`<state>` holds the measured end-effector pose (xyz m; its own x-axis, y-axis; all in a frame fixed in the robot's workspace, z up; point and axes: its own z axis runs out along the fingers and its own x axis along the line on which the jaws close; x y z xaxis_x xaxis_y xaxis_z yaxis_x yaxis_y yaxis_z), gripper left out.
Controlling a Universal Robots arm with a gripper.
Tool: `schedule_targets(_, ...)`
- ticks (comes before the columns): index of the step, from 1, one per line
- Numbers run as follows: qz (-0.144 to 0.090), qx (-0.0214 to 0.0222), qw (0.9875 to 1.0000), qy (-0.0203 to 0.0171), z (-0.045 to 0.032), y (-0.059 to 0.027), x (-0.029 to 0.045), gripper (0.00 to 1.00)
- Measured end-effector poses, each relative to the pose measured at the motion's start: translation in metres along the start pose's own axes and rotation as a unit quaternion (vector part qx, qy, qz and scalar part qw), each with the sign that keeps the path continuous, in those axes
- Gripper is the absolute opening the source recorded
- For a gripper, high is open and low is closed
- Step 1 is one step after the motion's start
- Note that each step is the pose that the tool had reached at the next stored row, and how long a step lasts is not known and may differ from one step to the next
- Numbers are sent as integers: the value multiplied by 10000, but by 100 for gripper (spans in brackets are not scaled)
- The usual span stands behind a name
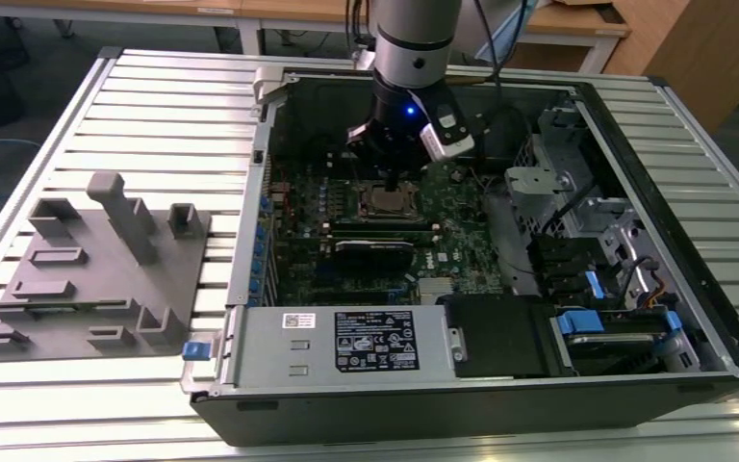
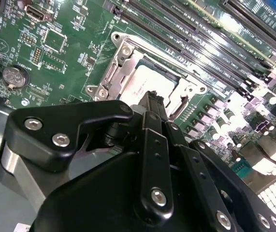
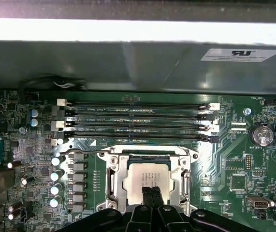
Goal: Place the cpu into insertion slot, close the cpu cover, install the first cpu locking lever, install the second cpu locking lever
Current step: 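Close the cpu cover, then install the first cpu locking lever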
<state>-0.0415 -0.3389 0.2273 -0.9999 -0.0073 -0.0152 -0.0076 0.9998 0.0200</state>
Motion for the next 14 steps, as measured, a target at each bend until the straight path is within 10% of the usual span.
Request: schedule_targets(14, 0, 1, 10000, 1, -18, 1, -3, 11)
